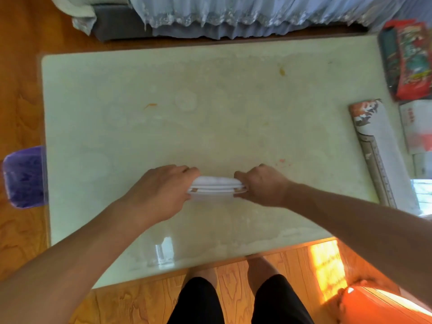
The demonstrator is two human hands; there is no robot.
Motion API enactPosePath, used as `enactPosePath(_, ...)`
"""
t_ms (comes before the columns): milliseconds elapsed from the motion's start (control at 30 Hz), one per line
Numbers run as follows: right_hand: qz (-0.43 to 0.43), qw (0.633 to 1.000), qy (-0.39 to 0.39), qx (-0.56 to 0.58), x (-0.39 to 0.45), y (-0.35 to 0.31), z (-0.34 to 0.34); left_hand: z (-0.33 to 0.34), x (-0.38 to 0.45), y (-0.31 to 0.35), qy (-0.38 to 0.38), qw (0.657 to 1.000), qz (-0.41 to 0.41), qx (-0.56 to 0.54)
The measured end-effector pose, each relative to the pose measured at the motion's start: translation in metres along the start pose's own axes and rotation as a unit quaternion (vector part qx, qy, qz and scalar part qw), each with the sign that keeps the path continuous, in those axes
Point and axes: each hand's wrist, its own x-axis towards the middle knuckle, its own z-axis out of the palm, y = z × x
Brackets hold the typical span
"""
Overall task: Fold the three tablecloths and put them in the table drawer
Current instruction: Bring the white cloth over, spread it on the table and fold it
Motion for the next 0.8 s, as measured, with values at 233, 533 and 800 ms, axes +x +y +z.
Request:
enactPosePath(233, 0.026, 0.997, -0.064, 0.032, -0.119, -0.015, -0.006, 0.029, 0.005, 0.082, -0.040, 0.975, 0.175, 0.132)
enactPosePath(533, 0.167, 0.982, 0.055, 0.070, -0.259, 0.109, 0.022, 0.032, 0.151, 0.184, 0.016, 0.930, 0.315, 0.189)
enactPosePath(800, 0.363, 0.876, 0.316, -0.046, -0.300, 0.199, 0.079, 0.065, 0.314, 0.309, 0.298, 0.879, 0.275, 0.251)
